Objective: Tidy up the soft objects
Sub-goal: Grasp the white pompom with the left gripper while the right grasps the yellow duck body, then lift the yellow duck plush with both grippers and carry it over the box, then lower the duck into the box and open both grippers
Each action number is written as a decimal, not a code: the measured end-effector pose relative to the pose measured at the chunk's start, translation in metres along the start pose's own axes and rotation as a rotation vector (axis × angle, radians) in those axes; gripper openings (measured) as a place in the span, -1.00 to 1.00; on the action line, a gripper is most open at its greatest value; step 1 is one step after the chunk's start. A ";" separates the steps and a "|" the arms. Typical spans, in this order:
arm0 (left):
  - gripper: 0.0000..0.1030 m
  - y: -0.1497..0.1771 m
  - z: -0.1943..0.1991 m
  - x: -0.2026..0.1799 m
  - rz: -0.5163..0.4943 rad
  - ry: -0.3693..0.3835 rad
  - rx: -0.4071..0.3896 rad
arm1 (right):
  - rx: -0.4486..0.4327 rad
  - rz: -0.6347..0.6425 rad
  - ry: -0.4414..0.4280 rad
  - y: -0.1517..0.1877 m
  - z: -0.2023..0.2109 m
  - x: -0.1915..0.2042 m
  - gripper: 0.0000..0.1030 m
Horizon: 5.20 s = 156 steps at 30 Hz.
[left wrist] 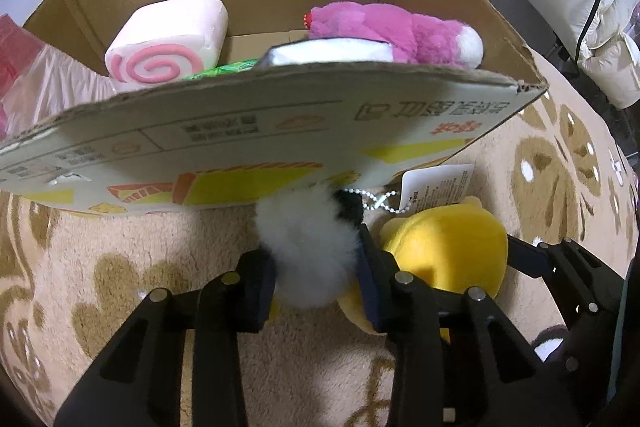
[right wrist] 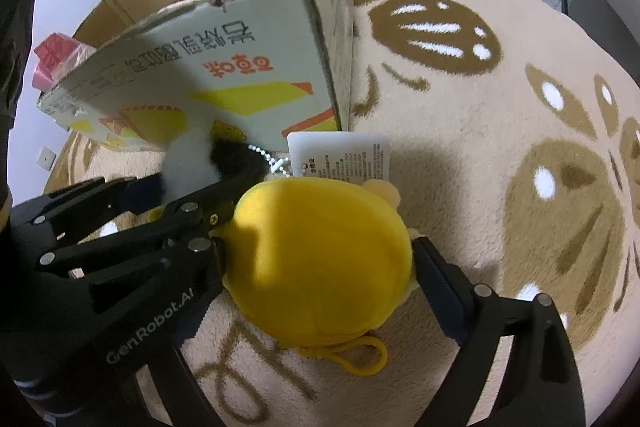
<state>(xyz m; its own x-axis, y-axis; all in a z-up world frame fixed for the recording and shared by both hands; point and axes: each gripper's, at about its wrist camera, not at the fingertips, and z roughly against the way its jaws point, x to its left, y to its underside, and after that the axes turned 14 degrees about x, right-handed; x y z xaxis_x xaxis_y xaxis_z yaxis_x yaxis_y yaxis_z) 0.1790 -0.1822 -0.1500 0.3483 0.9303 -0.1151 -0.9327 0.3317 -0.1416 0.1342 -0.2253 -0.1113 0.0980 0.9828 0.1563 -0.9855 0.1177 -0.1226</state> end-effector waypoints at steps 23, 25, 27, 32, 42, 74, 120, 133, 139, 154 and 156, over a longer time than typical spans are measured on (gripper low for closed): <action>-0.38 0.023 0.039 0.035 0.051 -0.081 -0.066 | -0.065 0.016 -0.027 0.012 0.022 -0.006 0.50; -0.38 0.024 0.042 0.040 0.050 -0.096 -0.075 | -0.075 0.021 -0.030 0.011 0.025 -0.005 0.50; -0.38 0.028 0.046 0.040 0.048 -0.109 -0.080 | -0.080 0.027 -0.030 0.012 0.026 -0.002 0.50; -0.38 0.034 0.052 0.035 0.034 -0.149 -0.097 | -0.081 0.033 -0.036 0.020 0.030 -0.001 0.50; -0.38 0.058 0.085 0.042 0.040 -0.203 -0.160 | -0.150 0.044 -0.033 0.030 0.055 0.005 0.50; -0.38 0.100 0.195 0.056 0.059 -0.360 -0.498 | -0.398 0.150 -0.058 0.042 0.164 0.036 0.51; -0.34 -0.025 0.144 0.064 -0.049 -0.352 -0.494 | -0.359 0.262 -0.017 -0.094 0.102 0.034 0.58; -0.29 -0.024 0.138 0.074 -0.021 -0.341 -0.461 | -0.362 0.225 -0.054 -0.092 0.097 0.026 0.69; -0.23 -0.024 0.141 0.079 -0.012 -0.341 -0.458 | -0.365 0.231 -0.034 -0.092 0.097 0.029 0.70; 0.73 -0.007 0.162 0.083 0.006 -0.374 -0.503 | -0.381 0.193 -0.017 -0.080 0.113 0.027 1.00; 0.87 -0.002 0.167 0.084 0.018 -0.373 -0.516 | -0.390 0.183 -0.023 -0.077 0.119 0.026 1.00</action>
<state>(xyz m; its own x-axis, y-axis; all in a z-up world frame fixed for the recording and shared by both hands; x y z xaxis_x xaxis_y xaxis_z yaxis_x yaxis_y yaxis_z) 0.1946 -0.0787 0.0047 0.1908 0.9578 0.2150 -0.7407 0.2842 -0.6087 0.1957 -0.2259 0.0192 -0.0811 0.9896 0.1184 -0.8593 -0.0092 -0.5113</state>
